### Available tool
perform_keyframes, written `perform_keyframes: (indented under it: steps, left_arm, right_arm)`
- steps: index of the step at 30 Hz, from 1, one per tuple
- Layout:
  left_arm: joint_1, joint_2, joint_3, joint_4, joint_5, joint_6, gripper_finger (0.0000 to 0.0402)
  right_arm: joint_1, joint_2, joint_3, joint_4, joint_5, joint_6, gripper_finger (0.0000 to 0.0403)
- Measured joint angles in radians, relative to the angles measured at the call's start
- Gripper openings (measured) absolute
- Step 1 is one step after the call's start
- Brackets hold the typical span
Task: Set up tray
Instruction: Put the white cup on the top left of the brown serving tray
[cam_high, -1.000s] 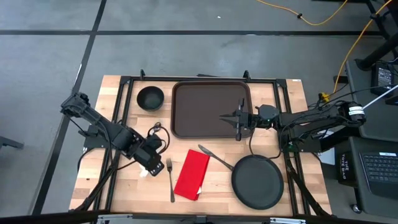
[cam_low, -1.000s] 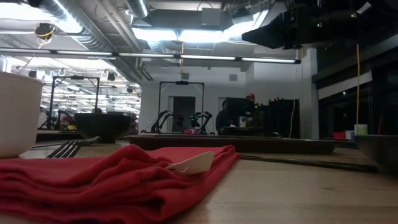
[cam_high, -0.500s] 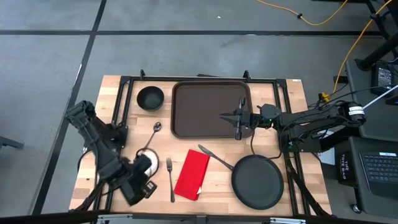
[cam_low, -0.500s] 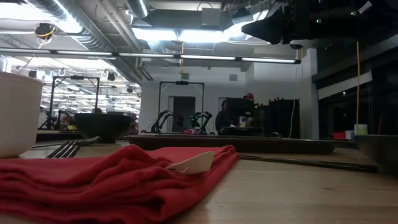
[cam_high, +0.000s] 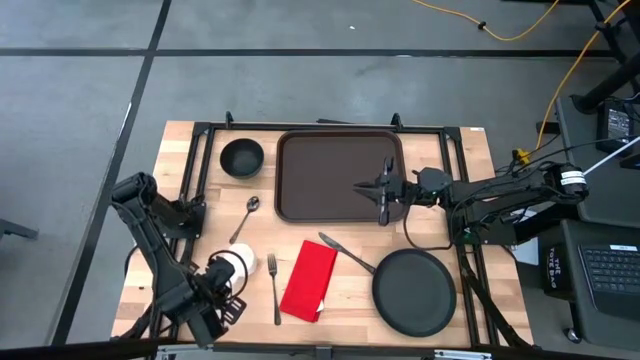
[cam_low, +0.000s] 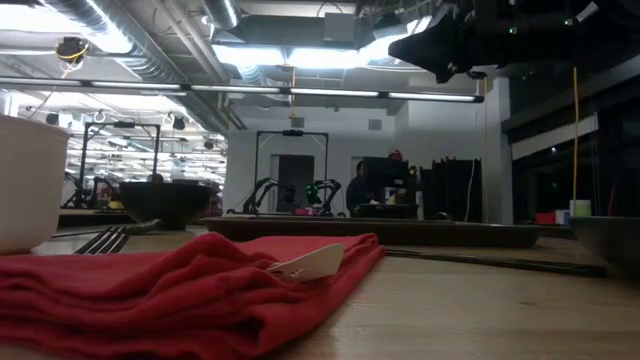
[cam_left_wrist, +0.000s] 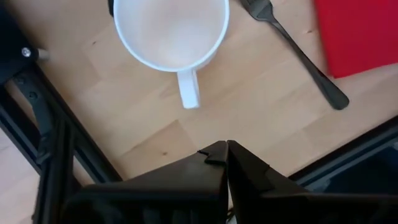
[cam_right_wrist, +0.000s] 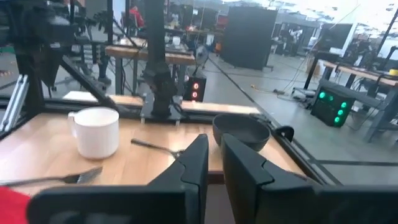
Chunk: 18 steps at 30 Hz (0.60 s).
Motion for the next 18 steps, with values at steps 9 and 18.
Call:
perform_keyframes:
  steps: [9,18]
  left_arm:
    - [0.006,0.028,0.000,0.000,0.000,-0.084,0.0015]
    - [0.006,0.031,0.000,0.000,-0.042,-0.125,0.0091]
  right_arm:
    - [0.004,0.000,0.000,-0.030,-0.001,0.023,0.0052]
    - [0.004,0.000,0.000,-0.028,-0.072,0.023,0.0052]
